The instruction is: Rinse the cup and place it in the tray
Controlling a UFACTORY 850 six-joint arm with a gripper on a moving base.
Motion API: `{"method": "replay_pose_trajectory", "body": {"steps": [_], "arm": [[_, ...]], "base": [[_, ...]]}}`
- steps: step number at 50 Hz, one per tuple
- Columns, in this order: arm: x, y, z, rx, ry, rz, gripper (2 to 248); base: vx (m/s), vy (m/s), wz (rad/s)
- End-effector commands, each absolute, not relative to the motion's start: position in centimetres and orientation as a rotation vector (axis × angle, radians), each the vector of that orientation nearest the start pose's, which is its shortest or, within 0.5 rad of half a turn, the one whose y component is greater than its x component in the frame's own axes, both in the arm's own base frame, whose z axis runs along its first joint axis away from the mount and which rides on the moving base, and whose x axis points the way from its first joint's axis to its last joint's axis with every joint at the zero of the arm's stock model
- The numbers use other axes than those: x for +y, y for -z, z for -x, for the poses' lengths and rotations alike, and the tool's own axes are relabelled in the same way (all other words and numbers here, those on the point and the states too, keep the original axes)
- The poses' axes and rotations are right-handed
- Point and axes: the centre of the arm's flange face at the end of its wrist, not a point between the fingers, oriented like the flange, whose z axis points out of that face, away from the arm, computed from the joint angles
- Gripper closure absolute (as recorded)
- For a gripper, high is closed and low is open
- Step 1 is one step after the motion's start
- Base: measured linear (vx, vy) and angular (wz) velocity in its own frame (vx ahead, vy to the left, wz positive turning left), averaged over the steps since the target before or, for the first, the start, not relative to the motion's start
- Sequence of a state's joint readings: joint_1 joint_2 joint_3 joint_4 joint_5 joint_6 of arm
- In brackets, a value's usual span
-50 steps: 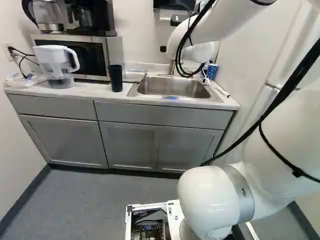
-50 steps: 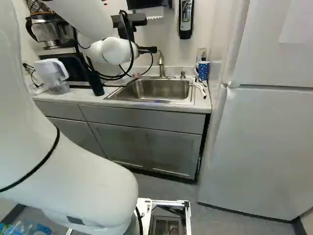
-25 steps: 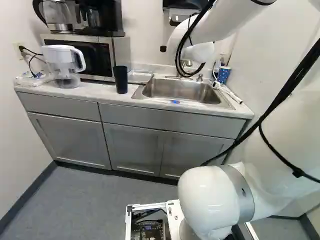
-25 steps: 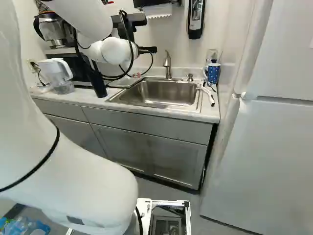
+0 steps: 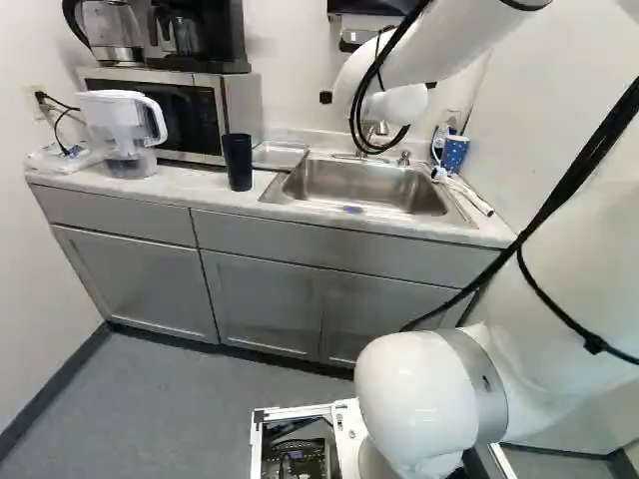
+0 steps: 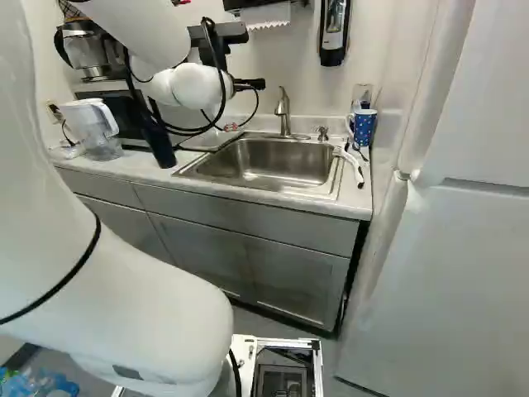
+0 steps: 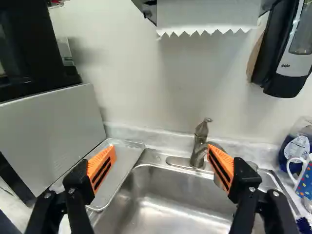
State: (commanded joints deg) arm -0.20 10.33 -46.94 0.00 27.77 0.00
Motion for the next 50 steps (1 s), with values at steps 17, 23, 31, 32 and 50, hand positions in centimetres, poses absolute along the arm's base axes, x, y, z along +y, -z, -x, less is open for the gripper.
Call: {"method": "replay_pose_trajectory", "body": {"steps": [17, 23, 31, 32, 50], "arm": [[-0.2, -63.6, -45.9, 0.004, 2.125, 2.317, 3], [-0.2, -63.6, -45.9, 0.004, 2.125, 2.317, 3], [-0.2, -63.6, -45.9, 0.004, 2.125, 2.317, 3], [-0.2, -63.6, -45.9, 0.004, 2.125, 2.317, 3], [-0.9, -63.6, -47.3, 0.022, 2.128, 2.328, 3]], "base": [[0.017, -0.012, 0.006], [0.0, 0.0, 0.0], [0.0, 0.0, 0.0], [0.0, 0.0, 0.0], [0.0, 0.0, 0.0]]}}
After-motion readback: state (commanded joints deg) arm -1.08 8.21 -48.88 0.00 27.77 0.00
